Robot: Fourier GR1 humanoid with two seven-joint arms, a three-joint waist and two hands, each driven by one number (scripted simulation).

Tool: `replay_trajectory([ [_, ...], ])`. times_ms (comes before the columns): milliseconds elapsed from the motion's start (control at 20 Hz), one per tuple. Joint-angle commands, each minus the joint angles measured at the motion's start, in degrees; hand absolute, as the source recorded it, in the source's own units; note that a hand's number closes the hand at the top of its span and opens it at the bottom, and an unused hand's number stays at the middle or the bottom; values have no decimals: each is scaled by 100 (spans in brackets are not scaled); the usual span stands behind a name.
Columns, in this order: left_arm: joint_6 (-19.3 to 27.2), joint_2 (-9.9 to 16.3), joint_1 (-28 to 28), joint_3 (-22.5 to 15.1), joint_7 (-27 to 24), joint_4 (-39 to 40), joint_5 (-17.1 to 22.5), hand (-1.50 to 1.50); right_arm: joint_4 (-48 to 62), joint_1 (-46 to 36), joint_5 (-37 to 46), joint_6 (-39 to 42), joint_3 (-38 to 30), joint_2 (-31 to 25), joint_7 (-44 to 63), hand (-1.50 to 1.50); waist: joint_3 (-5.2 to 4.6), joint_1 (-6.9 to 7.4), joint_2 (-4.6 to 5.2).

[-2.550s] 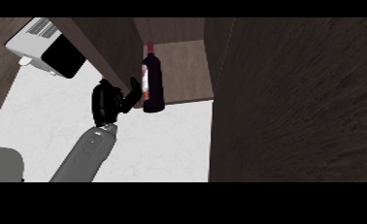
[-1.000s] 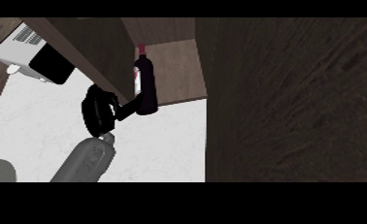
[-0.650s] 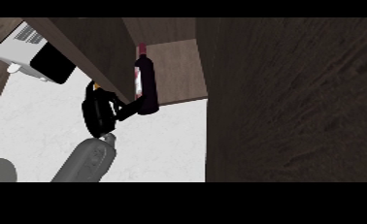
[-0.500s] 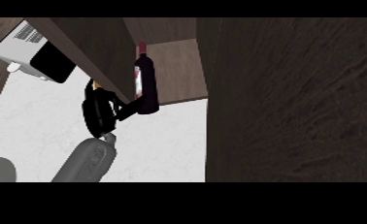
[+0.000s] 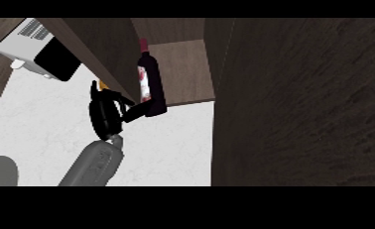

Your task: Pick up the wine, place it into the cabinet and close the cabinet

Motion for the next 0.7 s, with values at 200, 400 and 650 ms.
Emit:
replay_trajectory([
  [200, -354, -787, -1345, -168, -189, -146, 598, -150, -173, 115, -67, -33, 23, -1, 51, -150, -89, -67, 34],
  [400, -391, -792, -1353, -135, -292, -490, 987, -150, -237, 105, -146, -155, 20, 91, 110, -150, -92, 52, 11],
  [650, -629, -798, -1138, -241, -646, -857, 1507, -150, -164, 114, -48, -196, 92, 128, 114, -150, -99, 121, -6],
])
